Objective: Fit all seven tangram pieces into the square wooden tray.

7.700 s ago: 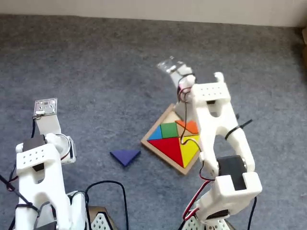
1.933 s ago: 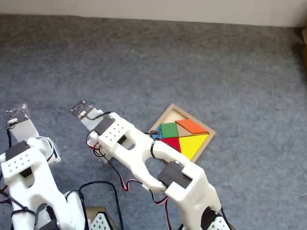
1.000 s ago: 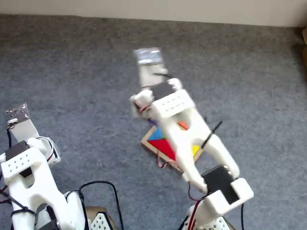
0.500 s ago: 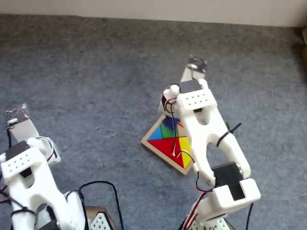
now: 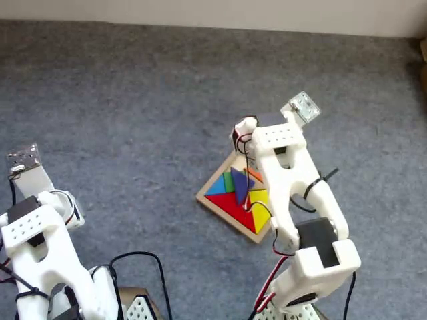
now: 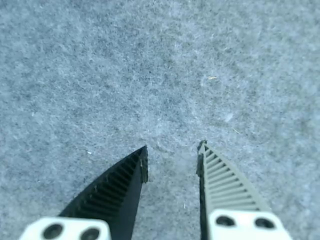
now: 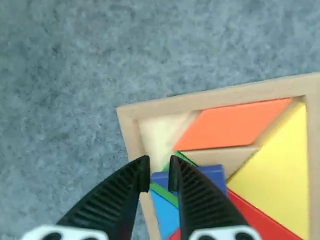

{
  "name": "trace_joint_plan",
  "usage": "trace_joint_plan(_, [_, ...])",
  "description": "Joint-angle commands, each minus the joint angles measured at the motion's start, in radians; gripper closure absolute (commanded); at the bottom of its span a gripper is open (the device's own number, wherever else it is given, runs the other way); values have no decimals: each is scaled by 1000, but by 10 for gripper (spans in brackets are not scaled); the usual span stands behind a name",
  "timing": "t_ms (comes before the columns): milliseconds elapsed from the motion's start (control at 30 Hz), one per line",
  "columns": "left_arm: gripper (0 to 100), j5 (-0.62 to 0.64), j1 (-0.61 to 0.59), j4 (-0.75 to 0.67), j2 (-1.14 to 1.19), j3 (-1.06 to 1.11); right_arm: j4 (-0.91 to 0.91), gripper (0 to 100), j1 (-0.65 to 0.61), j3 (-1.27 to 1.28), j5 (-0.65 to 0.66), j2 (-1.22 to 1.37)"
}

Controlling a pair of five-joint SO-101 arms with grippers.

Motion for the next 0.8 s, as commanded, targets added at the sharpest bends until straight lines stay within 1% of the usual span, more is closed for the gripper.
trace_joint_plan(0, [822,5,7,-6,-10,-44,77,936,10,-50,124,-25])
trace_joint_plan(133, [822,3,7,-6,-10,-44,214,936,12,-136,361,-91])
trace_joint_plan(233, [822,3,7,-8,-10,-44,308,936,7,-151,571,-154])
trace_joint_plan(333, [822,3,8,-8,-10,-44,355,936,-7,-117,796,-191])
trace_joint_plan(400, [822,3,12,-8,-10,-44,355,938,-19,-67,908,-209])
trace_joint_plan(500, [822,3,12,-8,-10,-44,329,998,-56,16,997,-229])
trace_joint_plan(533, [822,5,12,-8,-10,-44,312,992,-70,51,1014,-239])
trace_joint_plan(767, [822,6,12,-8,-10,-44,122,994,-170,266,1033,-308])
